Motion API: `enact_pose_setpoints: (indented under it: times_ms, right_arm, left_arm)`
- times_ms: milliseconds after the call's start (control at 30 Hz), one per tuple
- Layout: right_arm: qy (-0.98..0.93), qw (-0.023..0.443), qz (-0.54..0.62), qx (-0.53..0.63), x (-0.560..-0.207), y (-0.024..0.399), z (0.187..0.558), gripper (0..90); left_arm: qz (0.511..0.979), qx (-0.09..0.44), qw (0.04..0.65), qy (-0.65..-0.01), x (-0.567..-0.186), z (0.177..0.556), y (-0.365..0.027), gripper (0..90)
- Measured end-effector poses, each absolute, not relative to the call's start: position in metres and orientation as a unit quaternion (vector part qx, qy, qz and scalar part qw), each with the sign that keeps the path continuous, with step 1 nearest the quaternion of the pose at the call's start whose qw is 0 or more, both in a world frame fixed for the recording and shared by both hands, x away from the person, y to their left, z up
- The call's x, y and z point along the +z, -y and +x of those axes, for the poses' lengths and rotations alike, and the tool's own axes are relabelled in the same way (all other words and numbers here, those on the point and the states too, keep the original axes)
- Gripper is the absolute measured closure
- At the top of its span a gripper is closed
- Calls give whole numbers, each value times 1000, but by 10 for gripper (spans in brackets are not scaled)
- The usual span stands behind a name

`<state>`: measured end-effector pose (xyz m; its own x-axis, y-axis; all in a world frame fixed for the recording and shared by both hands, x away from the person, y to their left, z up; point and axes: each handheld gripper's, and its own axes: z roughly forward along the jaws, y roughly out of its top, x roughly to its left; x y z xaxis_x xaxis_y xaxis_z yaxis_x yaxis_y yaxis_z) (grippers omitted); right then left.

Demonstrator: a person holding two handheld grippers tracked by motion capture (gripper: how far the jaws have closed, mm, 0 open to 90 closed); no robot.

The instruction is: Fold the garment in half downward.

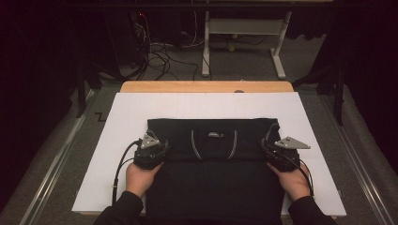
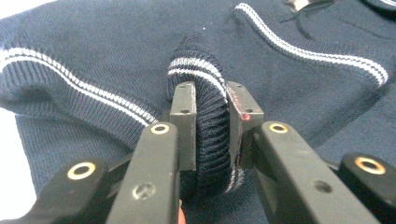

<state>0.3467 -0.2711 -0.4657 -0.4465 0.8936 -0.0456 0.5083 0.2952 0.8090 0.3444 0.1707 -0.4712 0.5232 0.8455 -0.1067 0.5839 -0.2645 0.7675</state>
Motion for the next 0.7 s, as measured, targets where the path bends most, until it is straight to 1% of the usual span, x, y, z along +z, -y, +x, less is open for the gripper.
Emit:
enact_pose_setpoints:
  times_ms: [467,700]
  right_arm:
    - [-749,283,436,410,-449,272,334,798]
    - [-746,292,424,424,-439,273,321,798]
  left_arm:
    - [765,177,431,-444,-454,332,-176,719]
    - [760,181,448,-434,-443,322,-181,718]
